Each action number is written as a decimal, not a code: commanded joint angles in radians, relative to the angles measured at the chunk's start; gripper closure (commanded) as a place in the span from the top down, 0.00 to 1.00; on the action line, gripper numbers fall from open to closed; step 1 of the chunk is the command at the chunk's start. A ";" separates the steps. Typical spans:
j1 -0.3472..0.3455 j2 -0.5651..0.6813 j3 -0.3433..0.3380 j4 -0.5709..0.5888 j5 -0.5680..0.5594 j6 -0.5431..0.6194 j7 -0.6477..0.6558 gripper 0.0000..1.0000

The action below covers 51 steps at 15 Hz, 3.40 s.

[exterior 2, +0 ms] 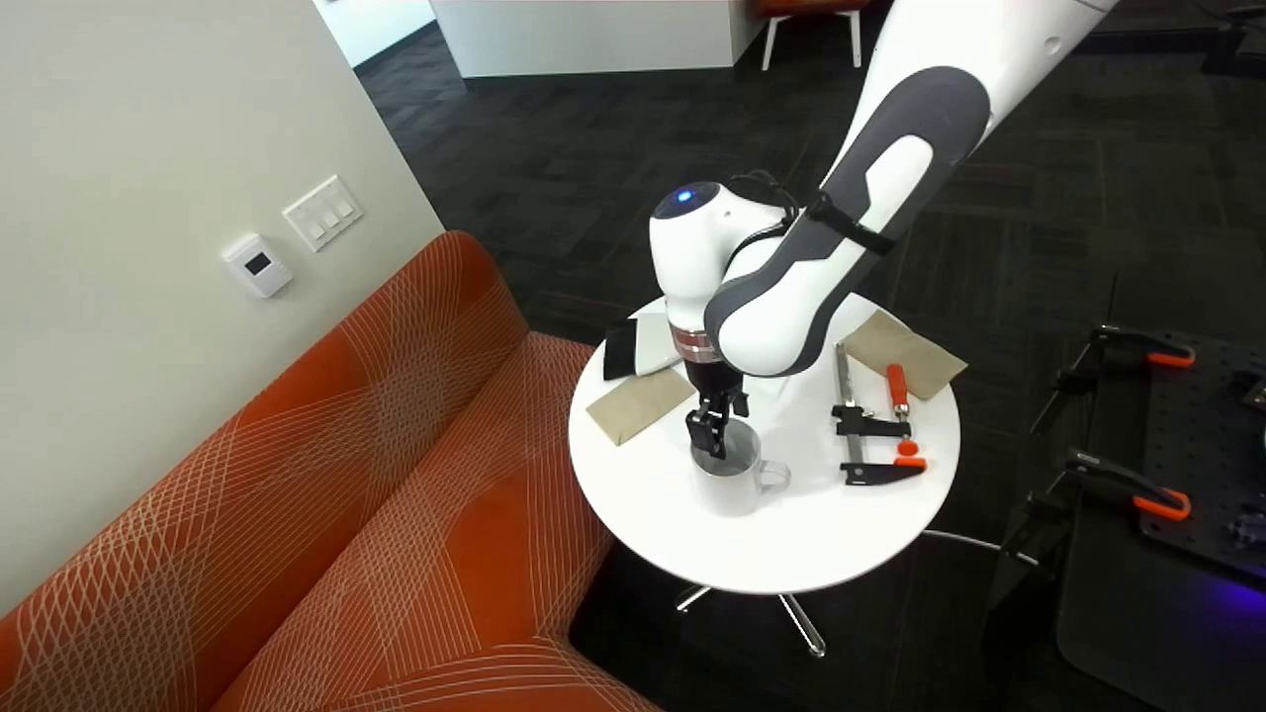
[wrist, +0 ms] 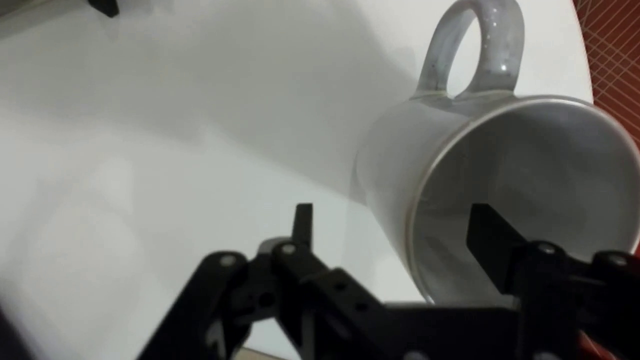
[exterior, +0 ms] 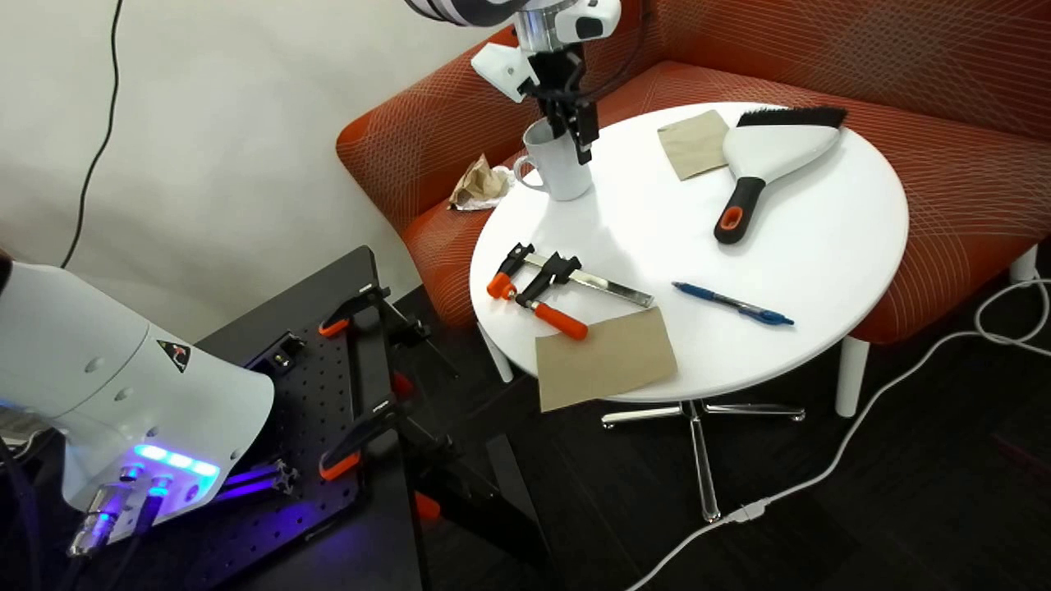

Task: Move the white mug to the right

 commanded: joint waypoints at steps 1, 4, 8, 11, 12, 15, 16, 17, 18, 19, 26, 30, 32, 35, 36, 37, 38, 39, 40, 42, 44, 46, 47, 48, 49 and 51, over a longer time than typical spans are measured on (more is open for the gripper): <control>0.025 0.026 -0.019 0.051 -0.019 -0.041 0.033 0.49; 0.028 0.036 -0.020 0.065 -0.017 -0.045 0.034 0.27; 0.033 0.036 -0.027 0.069 -0.018 -0.050 0.042 0.00; 0.041 0.017 -0.042 0.055 -0.019 -0.052 0.076 0.03; 0.043 0.010 -0.048 0.050 -0.018 -0.048 0.089 0.03; 0.043 -0.023 -0.070 0.019 -0.011 -0.029 0.139 0.03; 0.036 -0.036 -0.080 0.007 -0.005 -0.020 0.154 0.03; 0.031 -0.044 -0.092 0.000 -0.002 -0.015 0.171 0.03; 0.027 -0.053 -0.107 -0.006 0.000 -0.010 0.191 0.03; 0.024 -0.062 -0.121 -0.013 0.001 -0.007 0.210 0.03; 0.004 -0.104 -0.210 -0.025 0.008 -0.017 0.358 0.03; -0.010 -0.084 -0.233 0.003 0.015 -0.034 0.417 0.03; -0.018 -0.073 -0.238 0.015 0.020 -0.038 0.438 0.03; -0.045 -0.056 -0.229 0.032 0.037 -0.048 0.451 0.03; -0.052 -0.050 -0.224 0.038 0.042 -0.051 0.448 0.03; -0.055 -0.043 -0.224 0.044 0.045 -0.056 0.447 0.03; -0.060 -0.034 -0.221 0.053 0.049 -0.060 0.445 0.03; -0.063 -0.027 -0.220 0.058 0.053 -0.062 0.443 0.03; -0.066 -0.017 -0.218 0.068 0.057 -0.068 0.442 0.03; -0.071 0.002 -0.212 0.085 0.065 -0.080 0.437 0.03; -0.073 0.020 -0.209 0.103 0.070 -0.098 0.437 0.03; -0.073 0.036 -0.207 0.123 0.074 -0.121 0.437 0.03; -0.074 0.043 -0.206 0.132 0.076 -0.133 0.438 0.03; -0.074 0.049 -0.206 0.141 0.077 -0.147 0.439 0.03; -0.075 0.052 -0.205 0.151 0.078 -0.158 0.439 0.03; -0.076 0.057 -0.205 0.166 0.079 -0.179 0.441 0.03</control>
